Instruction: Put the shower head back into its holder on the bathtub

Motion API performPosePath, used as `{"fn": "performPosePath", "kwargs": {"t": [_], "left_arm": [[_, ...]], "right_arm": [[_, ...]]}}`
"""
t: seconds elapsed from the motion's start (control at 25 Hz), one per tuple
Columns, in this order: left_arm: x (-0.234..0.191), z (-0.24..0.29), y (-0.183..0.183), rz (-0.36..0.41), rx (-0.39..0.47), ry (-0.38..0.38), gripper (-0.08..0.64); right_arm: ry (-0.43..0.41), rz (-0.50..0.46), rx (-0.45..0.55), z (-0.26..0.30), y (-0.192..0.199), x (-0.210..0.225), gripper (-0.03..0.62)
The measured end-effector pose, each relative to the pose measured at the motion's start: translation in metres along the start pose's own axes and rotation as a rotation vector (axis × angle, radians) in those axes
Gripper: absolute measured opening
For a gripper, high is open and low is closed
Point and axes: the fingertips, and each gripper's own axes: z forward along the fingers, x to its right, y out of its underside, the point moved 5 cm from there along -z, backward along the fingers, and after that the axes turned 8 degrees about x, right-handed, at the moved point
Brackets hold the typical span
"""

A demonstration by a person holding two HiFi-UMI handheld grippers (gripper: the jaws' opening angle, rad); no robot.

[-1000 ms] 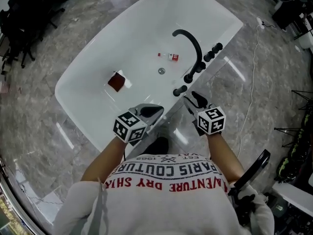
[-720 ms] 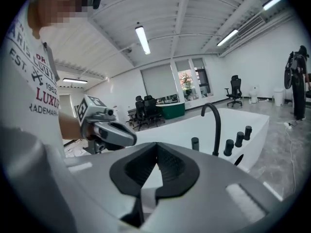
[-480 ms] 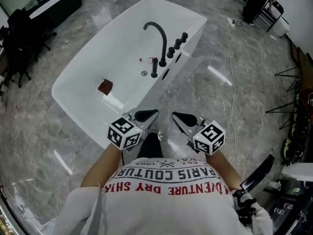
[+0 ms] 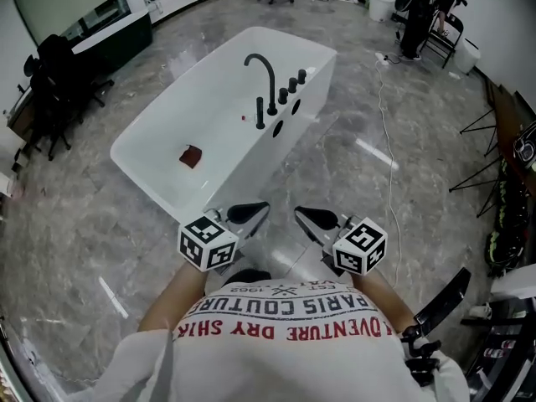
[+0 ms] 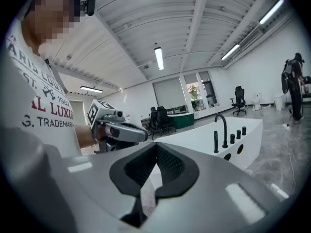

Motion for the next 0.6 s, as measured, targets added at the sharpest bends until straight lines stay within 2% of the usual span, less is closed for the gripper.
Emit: {"fn": "performPosePath", "kwargs": {"t": [0.16, 0.28, 0.48, 0.6], "left_arm": [[0.03, -0.02, -0.012, 0.041, -0.001, 0.036, 0.003], [0.046, -0.045, -0.01, 0.04, 0.0, 0.067, 0.003], [0.069, -0.108, 0.015, 0.016, 0.003, 0.096, 0.003], [0.068, -0.154, 0.028, 0.005, -0.004, 0.09, 0.003]], "right_arm": [[0.021, -0.012, 0.006, -0.019, -0.007, -0.034, 0.002], [0.045, 0.001, -0.007, -0.024, -0.001, -0.063, 0.002], [0.064, -0.003, -0.02, -0.012, 0.012, -0.129, 0.002], [0.069, -0.02, -0.009, 0.004, 0.017, -0.173, 0.002]]}}
